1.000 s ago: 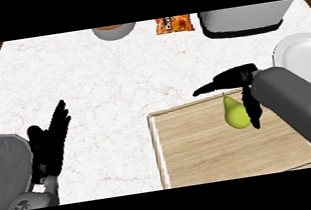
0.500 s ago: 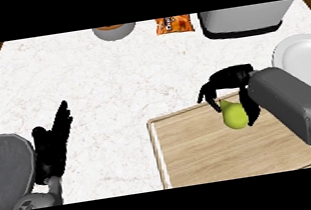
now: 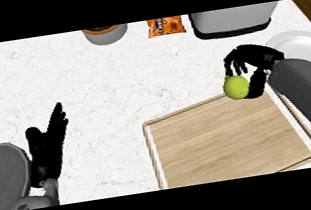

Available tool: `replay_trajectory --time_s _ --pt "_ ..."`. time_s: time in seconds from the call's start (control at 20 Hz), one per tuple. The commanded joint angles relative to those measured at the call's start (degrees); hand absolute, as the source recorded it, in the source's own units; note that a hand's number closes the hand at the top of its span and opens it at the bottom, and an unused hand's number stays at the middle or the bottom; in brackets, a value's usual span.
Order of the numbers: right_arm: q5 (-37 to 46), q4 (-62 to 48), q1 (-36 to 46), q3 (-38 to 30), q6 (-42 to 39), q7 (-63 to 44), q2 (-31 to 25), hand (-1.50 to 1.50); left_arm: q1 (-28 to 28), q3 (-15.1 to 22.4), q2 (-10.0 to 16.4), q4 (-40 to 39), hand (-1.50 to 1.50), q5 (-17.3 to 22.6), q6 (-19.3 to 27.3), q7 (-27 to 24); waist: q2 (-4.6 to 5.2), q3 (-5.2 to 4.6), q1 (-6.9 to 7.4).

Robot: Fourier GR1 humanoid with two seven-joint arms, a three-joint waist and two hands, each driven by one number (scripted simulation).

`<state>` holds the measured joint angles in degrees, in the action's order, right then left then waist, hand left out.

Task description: Pick the pear from the tray and place it in the plate

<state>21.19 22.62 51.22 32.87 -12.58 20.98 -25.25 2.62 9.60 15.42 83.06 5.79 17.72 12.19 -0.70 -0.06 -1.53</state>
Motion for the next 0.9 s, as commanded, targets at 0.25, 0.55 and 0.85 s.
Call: replay_trajectory --time_s 0.25,0.55,0.85 --pt "-1.5 5.4 -2.4 -8.6 30.6 -16.4 -2.8 1.5 -2.9 -0.5 0.2 0.5 0.0 0.0 -0.2 -1.1 -0.62 -0.05 -1.06" --pt "-0.9 15.3 -3.1 -12.5 42.0 -23.6 -8.1 1.5 -2.5 -1.8 0.3 -0.8 0.0 0.8 -1.1 -1.9 -0.66 -0.1 -1.79" --pt "1.5 27.4 -11.5 -13.6 43.0 -37.1 -14.1 1.5 -2.0 -1.4 0.9 3.2 0.0 0.0 -1.3 1.5 0.08 -0.01 0.05"
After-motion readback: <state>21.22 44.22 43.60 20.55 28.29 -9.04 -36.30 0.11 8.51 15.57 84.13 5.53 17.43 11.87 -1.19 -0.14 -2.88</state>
